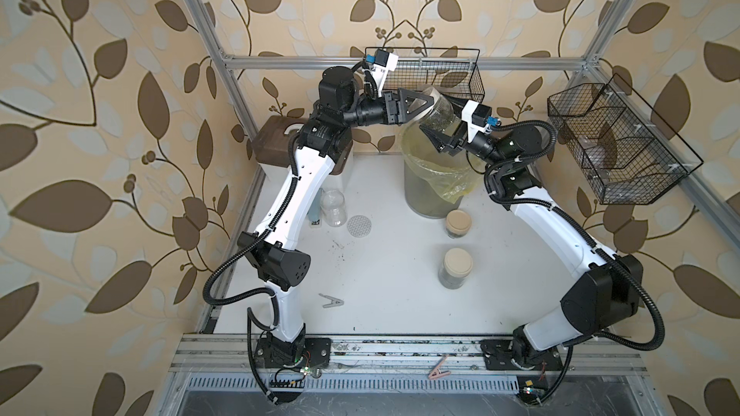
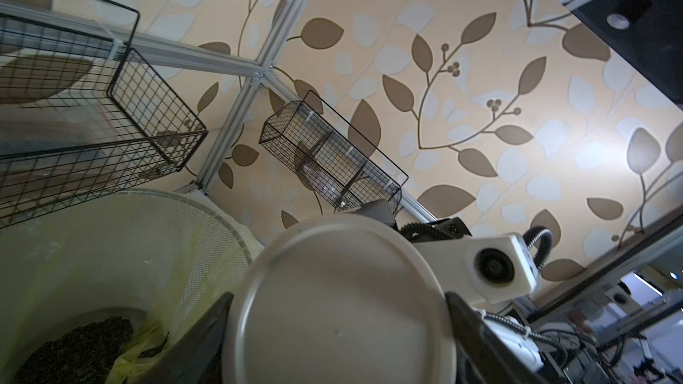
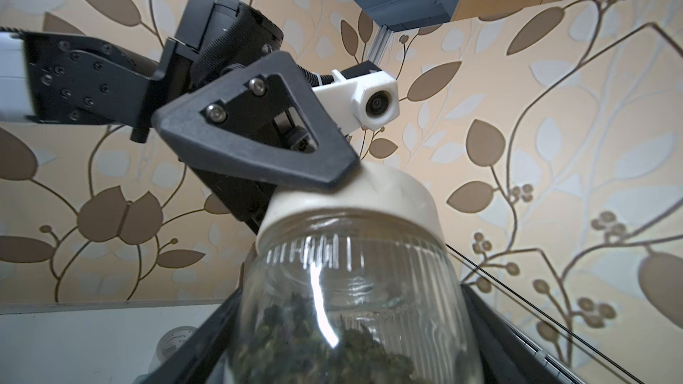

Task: Empty moldy tea leaves from jars
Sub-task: Unscrew the lid from the jar.

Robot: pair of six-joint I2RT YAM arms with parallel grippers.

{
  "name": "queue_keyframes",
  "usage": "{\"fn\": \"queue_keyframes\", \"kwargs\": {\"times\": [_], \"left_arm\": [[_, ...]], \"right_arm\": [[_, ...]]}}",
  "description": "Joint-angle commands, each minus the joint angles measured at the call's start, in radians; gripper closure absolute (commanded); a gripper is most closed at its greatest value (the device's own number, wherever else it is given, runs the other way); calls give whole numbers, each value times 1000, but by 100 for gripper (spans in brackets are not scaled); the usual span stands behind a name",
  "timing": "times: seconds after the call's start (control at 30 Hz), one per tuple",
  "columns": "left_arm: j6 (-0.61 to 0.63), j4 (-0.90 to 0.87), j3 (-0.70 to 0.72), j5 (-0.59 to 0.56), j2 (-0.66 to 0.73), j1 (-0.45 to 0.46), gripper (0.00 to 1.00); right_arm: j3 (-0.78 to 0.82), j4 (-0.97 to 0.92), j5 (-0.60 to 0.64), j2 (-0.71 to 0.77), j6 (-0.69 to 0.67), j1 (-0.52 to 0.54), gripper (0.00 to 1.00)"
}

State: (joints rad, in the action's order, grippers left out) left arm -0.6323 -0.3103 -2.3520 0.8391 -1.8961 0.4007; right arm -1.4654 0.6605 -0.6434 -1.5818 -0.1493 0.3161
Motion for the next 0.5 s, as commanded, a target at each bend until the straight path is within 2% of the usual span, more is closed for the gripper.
{"fn": "queue_keyframes", "kwargs": {"times": [0.0,0.1,0.23,0.37,0.47], "left_arm": [[-134,-146,-94,-150,23,16,50],[-160,-302,-143,-296,31,17,53],[-263,-423,-199,-467,31,17,56],[-386,-483,-233,-559,23,17,62],[-421,-542,-289,-604,3,15,64]], "right_arm": [[-58,46,160,-63,-121,7,87],[-86,65,186,-106,-157,13,87],[-91,113,205,-153,-181,15,87],[-78,173,194,-185,-210,32,88],[-45,197,178,-190,-252,44,88]]}}
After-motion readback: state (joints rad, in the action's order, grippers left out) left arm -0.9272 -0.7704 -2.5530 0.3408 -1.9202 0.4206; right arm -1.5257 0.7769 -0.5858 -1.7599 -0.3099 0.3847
